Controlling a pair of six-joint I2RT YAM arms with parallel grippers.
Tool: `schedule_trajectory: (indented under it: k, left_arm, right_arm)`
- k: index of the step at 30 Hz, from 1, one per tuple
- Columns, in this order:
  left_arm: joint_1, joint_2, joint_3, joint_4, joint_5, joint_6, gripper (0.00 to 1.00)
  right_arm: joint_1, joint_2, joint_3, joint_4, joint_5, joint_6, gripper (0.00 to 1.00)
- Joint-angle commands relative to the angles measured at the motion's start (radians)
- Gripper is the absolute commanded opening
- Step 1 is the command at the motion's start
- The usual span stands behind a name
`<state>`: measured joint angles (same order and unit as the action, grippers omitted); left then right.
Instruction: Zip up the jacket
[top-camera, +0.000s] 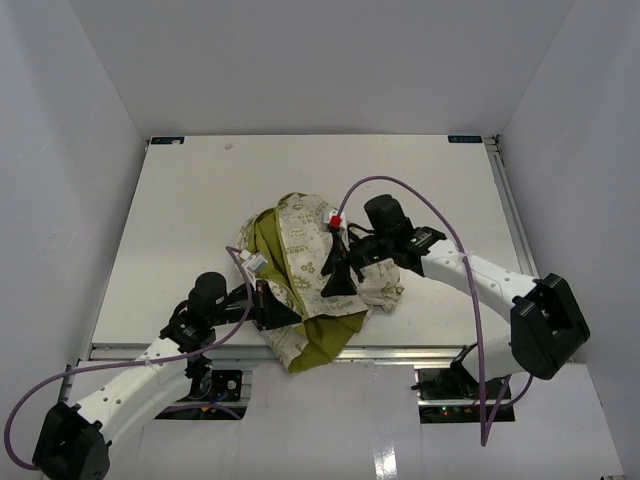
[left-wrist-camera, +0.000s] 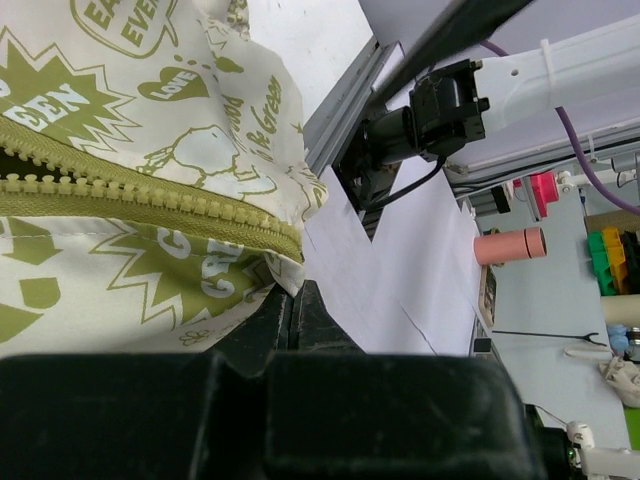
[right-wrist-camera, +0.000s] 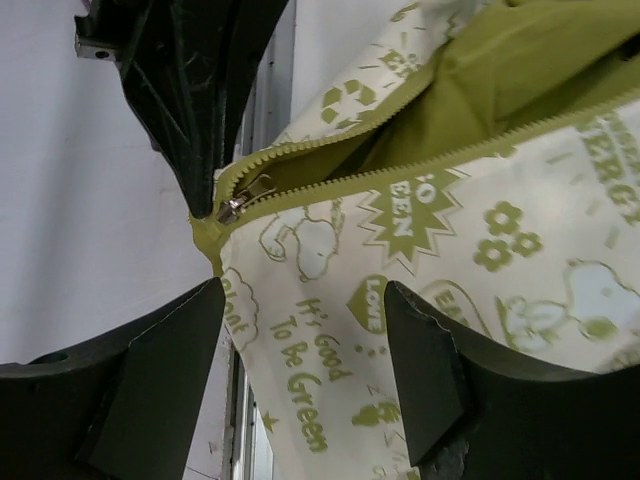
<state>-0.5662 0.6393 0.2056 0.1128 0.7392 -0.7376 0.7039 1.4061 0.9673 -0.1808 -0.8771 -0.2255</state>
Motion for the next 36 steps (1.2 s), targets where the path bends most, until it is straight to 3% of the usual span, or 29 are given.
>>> schedule_trajectory:
  k: [1,5,9,16,22,36]
  left_arm:
    - [-0.004,-0.028,0.001,0.015,-0.008,0.006,0.00]
    - [-0.004,-0.001,-0.003,0.036,0.009,0.011,0.00]
    - [-0.004,-0.008,-0.005,0.036,0.003,0.014,0.00]
    - [-0.006,-0.027,-0.008,0.034,-0.005,0.012,0.00]
    - [-0.007,-0.017,-0.005,0.031,-0.020,0.021,0.00]
    - [-0.007,-0.020,0.000,0.024,-0.032,0.026,0.00]
  right_arm:
    - [0.107,0.043,0.062,0.006,0.032,-0.068,0.70]
    - [0.152,0.084,0.103,0.058,0.139,0.014,0.64]
    - [0.186,0.095,0.096,0.124,0.314,0.214,0.44]
    - [0.234,-0.020,-0.025,0.249,0.503,0.406,0.45]
    - [0.285,-0.100,-0.080,0.254,0.651,0.506,0.38]
    - [0.412,-0.110,-0.099,0.239,0.826,0.539,0.34]
